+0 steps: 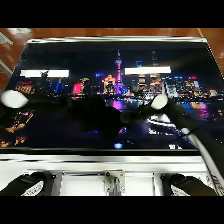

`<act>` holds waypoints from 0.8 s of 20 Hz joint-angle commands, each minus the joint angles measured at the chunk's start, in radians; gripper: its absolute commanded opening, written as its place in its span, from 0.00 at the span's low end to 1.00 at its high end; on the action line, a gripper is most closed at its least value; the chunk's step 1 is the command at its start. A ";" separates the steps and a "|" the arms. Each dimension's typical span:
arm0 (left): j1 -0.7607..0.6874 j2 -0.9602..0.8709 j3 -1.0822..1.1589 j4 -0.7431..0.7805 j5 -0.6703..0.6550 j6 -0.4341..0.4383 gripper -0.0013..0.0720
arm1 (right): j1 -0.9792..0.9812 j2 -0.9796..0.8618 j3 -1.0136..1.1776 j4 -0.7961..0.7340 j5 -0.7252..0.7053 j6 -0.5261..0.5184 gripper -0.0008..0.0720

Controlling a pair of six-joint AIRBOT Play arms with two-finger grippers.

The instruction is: Fold the shirts.

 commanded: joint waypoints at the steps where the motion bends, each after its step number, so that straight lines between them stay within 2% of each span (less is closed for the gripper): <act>1: 0.056 0.172 0.227 0.020 0.027 -0.074 0.07 | -0.134 0.176 0.234 -0.131 0.013 0.002 0.10; 3: 0.101 0.245 0.371 0.019 0.075 -0.117 0.07 | -0.198 0.305 0.335 -0.129 -0.084 0.002 0.10; 5: 0.112 0.288 0.479 0.019 0.104 -0.121 0.07 | -0.220 0.403 0.402 -0.133 -0.152 0.001 0.10; 8: 0.111 0.319 0.568 0.012 0.102 -0.178 0.07 | -0.221 0.497 0.481 -0.142 -0.185 0.002 0.10; 10: 0.111 0.338 0.572 -0.004 0.084 -0.180 0.07 | -0.221 0.530 0.519 -0.143 -0.182 0.002 0.10; 13: 0.111 0.339 0.567 0.062 -0.133 -0.179 0.07 | -0.221 0.571 0.528 -0.213 -0.157 0.006 0.10; 16: 0.111 0.337 0.494 0.125 -0.397 -0.179 0.07 | -0.221 0.581 0.528 -0.360 -0.037 0.085 0.10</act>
